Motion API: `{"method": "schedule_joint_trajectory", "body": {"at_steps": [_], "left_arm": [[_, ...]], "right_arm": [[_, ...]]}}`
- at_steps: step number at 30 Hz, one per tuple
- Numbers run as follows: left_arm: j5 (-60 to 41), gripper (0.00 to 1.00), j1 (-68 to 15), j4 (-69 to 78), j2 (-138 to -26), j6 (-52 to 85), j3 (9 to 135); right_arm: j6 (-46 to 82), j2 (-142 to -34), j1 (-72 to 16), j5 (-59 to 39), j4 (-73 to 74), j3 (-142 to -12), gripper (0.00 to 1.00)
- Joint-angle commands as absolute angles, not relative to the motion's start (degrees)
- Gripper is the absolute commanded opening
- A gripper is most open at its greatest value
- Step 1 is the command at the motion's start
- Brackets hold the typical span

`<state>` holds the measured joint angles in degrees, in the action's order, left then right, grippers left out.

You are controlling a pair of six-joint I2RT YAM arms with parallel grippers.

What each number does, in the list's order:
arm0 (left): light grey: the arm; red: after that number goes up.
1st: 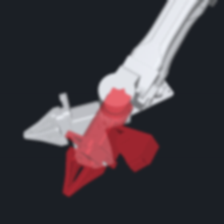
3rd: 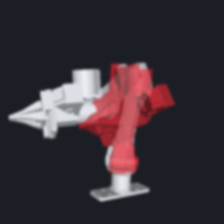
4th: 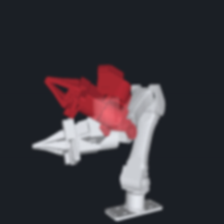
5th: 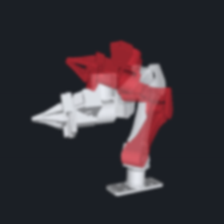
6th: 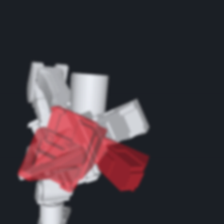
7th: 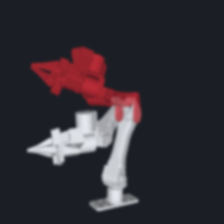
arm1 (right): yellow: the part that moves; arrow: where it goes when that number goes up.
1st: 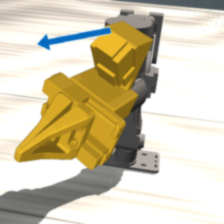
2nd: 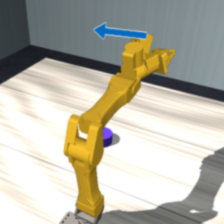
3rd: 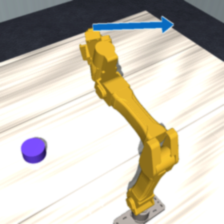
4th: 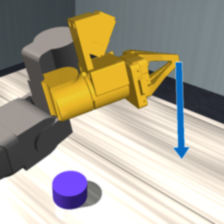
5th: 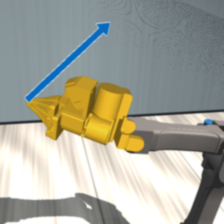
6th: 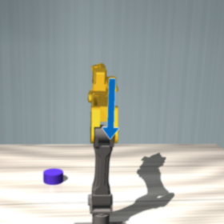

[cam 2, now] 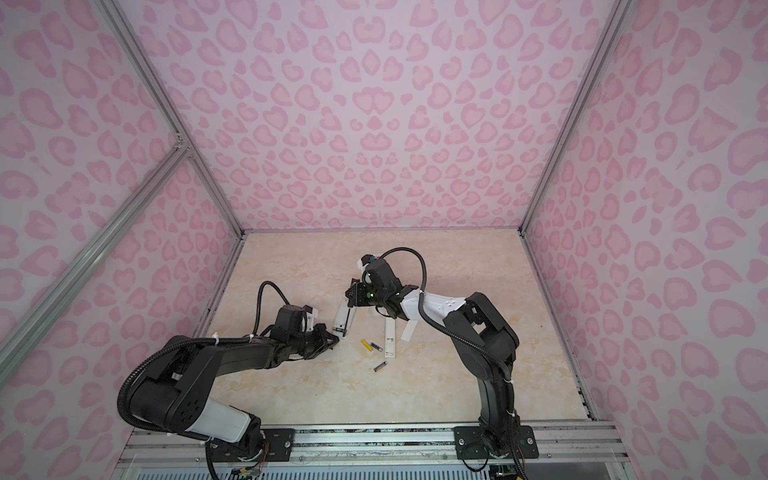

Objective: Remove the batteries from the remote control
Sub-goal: 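Push the screwdriver tip against the black-and-orange battery with the right gripper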

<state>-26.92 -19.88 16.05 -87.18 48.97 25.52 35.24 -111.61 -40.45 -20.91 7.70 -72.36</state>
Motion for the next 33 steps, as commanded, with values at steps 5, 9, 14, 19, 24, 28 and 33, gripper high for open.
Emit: {"method": "schedule_joint_trajectory", "body": {"at_steps": [5, 9, 14, 19, 24, 28, 33], "left_arm": [[-25.2, 0.04, -19.89, 12.02, -85.26, 48.48, 25.59], [-25.31, 0.07, -19.87, 11.25, -82.55, 48.19, 26.05], [-24.12, 0.11, -19.87, 6.7, -78.15, 47.74, 26.47], [-22.85, 0.11, -19.79, 3.45, -76.21, 46.91, 26.85], [-22.59, 0.12, -19.79, 2.9, -75.72, 47.02, 26.28], [-22.41, 0.11, -19.74, 2.02, -75.7, 46.76, 26.98], [-22.06, 0.11, -19.72, 2.09, -76.1, 46.88, 27.03]], "right_arm": [[30.92, -108.65, -41.16, -17.16, 5.52, -72.36, 0.0], [27.11, -107.61, -42.32, -15.69, 4.61, -73.43, 0.0], [20.12, -106.37, -45.1, -13.71, 6.19, -73.72, 0.0], [13.57, -105.43, -47.08, -14.29, 12.85, -71.38, 0.0], [6.94, -106.29, -48.45, -14.08, 13.48, -72.23, 0.0], [3.58, -107.05, -49.19, -14.3, 12.74, -73.13, 0.0], [2.11, -107.79, -49.67, -14.44, 13.22, -73.04, 0.0]]}}
